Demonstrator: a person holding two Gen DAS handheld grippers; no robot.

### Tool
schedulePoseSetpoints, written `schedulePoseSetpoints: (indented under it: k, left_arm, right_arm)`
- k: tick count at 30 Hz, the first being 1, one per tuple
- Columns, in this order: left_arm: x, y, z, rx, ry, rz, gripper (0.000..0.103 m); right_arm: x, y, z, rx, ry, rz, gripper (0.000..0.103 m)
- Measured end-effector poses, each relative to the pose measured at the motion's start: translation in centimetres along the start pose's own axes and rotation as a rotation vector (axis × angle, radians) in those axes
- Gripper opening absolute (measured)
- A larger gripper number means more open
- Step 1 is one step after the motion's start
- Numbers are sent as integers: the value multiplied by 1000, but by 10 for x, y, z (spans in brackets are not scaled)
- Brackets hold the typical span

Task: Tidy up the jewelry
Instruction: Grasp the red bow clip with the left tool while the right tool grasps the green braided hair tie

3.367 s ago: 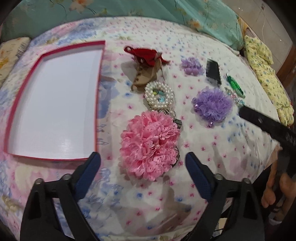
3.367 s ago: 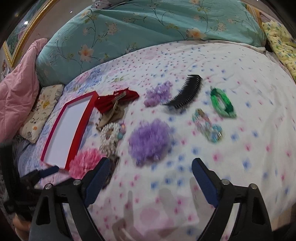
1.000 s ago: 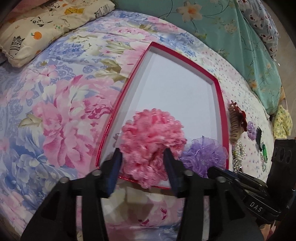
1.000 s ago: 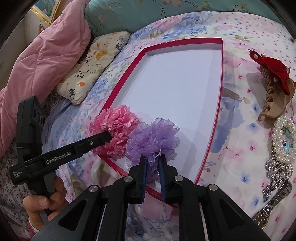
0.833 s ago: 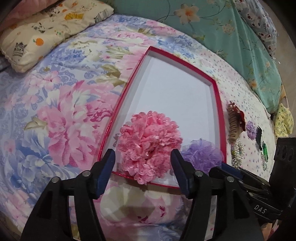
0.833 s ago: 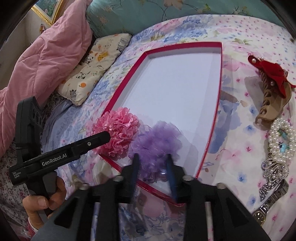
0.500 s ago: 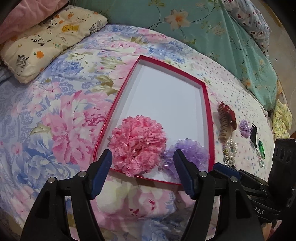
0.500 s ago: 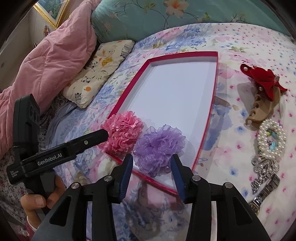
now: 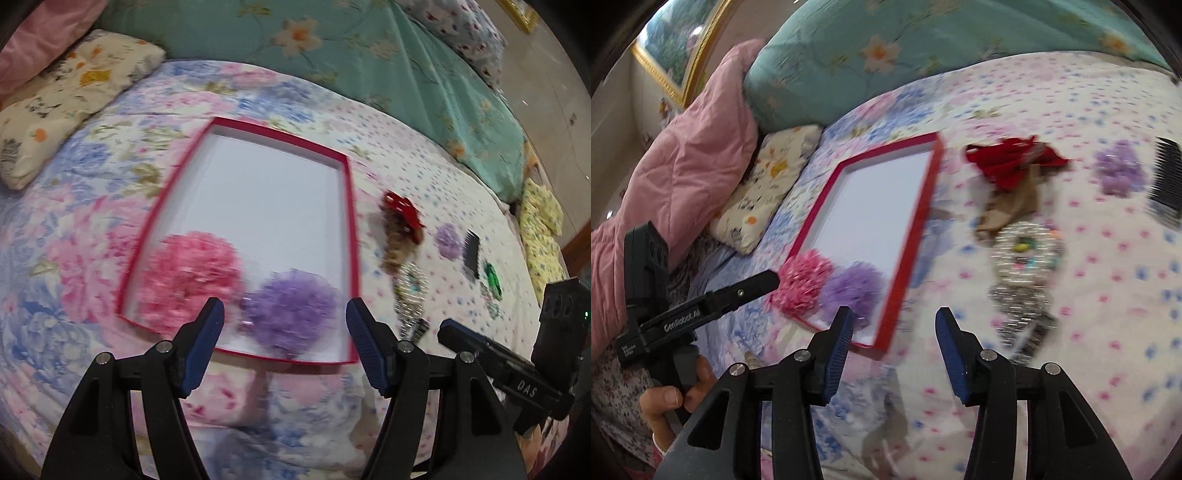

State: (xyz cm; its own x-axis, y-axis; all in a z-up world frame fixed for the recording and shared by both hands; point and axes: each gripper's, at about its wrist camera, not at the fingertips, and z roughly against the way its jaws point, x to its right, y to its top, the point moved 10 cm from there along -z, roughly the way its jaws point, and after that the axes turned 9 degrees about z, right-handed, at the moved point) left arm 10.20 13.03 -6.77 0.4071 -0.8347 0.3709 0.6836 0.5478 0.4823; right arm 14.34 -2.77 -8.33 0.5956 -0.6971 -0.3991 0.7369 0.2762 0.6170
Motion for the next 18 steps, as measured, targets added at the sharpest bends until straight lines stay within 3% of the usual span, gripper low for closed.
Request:
schedulePoseSetpoints:
  k: [8,18]
  left_arm:
    - [53,-16,-20,-57,-66,-64,68]
    - [102,-10,-47,-101,-108,-111,68]
  right_arm:
    - [71,0,45,78,-115,-117,49]
    - [158,7,89,169,-228,-266,49]
